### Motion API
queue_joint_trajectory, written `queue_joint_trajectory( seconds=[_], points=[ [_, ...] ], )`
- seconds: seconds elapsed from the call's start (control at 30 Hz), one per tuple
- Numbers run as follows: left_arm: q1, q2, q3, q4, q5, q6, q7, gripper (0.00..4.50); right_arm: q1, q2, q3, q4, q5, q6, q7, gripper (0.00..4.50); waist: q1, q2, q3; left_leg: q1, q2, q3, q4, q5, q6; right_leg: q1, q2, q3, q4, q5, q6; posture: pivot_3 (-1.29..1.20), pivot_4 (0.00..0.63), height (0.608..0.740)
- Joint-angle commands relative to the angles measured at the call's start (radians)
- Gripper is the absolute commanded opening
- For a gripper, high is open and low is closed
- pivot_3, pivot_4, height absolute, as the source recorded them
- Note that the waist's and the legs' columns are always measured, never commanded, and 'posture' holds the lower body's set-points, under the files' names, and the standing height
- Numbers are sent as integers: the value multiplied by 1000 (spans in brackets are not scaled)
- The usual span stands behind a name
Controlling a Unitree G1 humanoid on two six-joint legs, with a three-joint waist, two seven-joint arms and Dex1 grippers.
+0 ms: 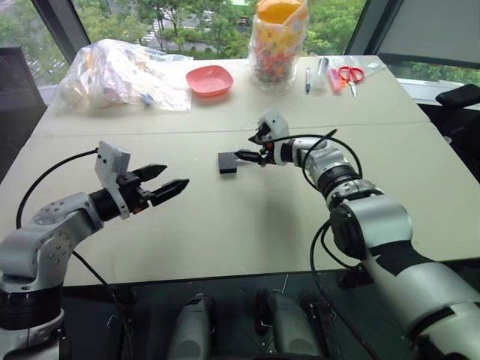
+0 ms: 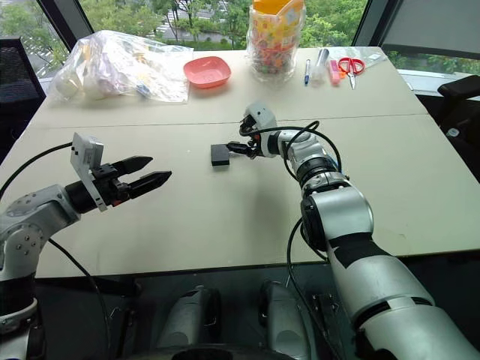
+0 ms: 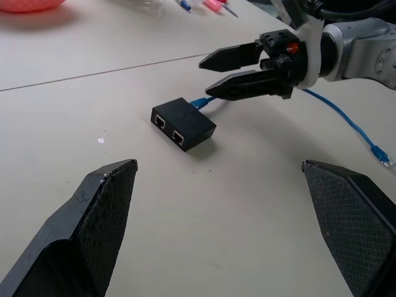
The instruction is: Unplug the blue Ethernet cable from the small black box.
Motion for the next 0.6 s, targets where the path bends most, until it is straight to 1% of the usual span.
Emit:
queue_joint_trajectory(
  seconds=[0.03,0.2,0.37,0.6],
  points=[
    [-9,16,17,-18,-11,-15,-8,4473,-11,-11,-1,-12,-23,-10,-19,3378,-2,0,0,0,0,0,0,0,0,0,0,0,0,0,0,0,150,740],
    [24,25,45,-48,-22,-4,1,4473,2,1,3,-8,-47,-2,-42,3378,-3,0,0,0,0,0,-1,0,0,-1,1,0,0,1,2,0,150,740],
    [96,45,103,-131,-59,32,42,4473,20,54,21,1,-88,16,-83,3378,-3,0,0,0,1,0,-1,0,0,-1,1,0,0,0,0,0,150,740],
    [251,92,284,-291,-183,131,130,4473,42,105,54,10,-158,32,-139,3378,-4,0,0,0,2,-1,-1,0,0,0,0,0,-1,-1,-1,0,150,740]
  ],
)
